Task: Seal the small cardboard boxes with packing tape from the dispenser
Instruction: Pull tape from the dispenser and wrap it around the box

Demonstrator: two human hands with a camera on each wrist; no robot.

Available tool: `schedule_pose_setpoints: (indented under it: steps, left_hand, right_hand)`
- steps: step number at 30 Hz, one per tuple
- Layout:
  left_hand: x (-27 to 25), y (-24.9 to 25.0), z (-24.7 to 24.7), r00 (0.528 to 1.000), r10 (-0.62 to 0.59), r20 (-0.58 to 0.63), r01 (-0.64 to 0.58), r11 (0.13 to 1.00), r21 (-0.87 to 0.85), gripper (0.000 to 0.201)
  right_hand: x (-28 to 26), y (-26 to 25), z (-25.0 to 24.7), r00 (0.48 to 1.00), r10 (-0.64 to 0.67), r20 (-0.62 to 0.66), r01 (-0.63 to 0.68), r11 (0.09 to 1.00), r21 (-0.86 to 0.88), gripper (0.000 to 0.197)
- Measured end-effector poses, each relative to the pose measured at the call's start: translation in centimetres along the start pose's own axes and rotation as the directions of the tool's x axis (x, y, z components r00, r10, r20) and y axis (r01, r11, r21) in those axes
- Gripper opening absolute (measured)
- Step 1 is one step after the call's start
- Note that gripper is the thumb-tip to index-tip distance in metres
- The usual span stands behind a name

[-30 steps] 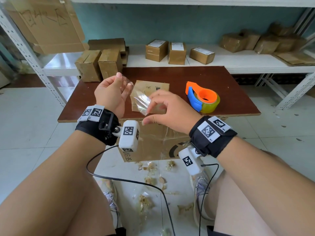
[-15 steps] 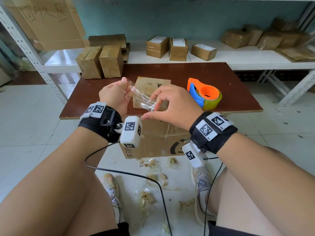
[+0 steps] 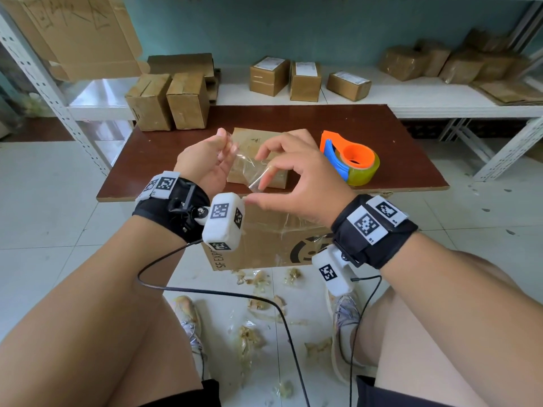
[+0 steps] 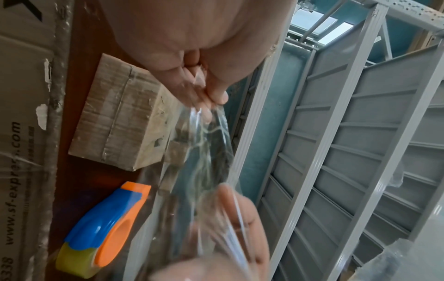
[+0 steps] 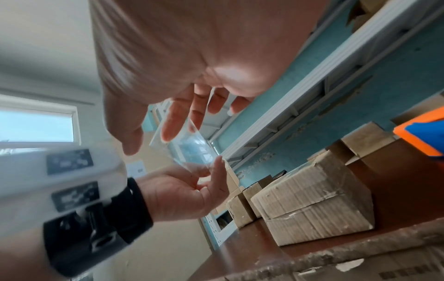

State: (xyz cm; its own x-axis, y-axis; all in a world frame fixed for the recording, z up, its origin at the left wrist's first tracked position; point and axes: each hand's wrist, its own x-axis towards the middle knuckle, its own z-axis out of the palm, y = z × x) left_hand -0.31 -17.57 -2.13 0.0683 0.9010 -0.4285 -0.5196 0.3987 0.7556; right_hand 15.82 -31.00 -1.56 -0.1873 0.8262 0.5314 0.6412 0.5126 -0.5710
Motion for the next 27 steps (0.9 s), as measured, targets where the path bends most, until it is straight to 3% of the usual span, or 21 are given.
schedule_pose_setpoints:
  steps: [5,14,20,27]
  left_hand:
    - [-0.5,0.3,-0.1,0.98,-0.141,0.139,0.149,0.988,-0.049,0.018]
    - [-0.6,0.4,-0.3,0.956,-0.194,0.219,0.223,0.968,-0.117,0.02]
    - [-0.7,0.3,-0.2,0.951,-0.198,0.236,0.232,0.965,-0.124,0.02]
    - [-0.5,0.0,0.1,0.984,-0.081,0.16,0.091,0.994,-0.054,0.017]
  right_hand:
    - [-0.1,-0.1,-1.3,0.999,0.046,0.02,-0.047,0.998,0.052,0.019]
    - [0.0,0.3,-1.6,0.997,0.035,0.064,-0.042,0.992,0.118,0.017]
    - [0.7,0.3,-1.4,0.997,-0.071,0.013,0.07,0.996,0.053,0.019]
    - [0.7,0.0,-0.8,0.997,0.039,0.07,-0.038,0.999,-0.003,0.014]
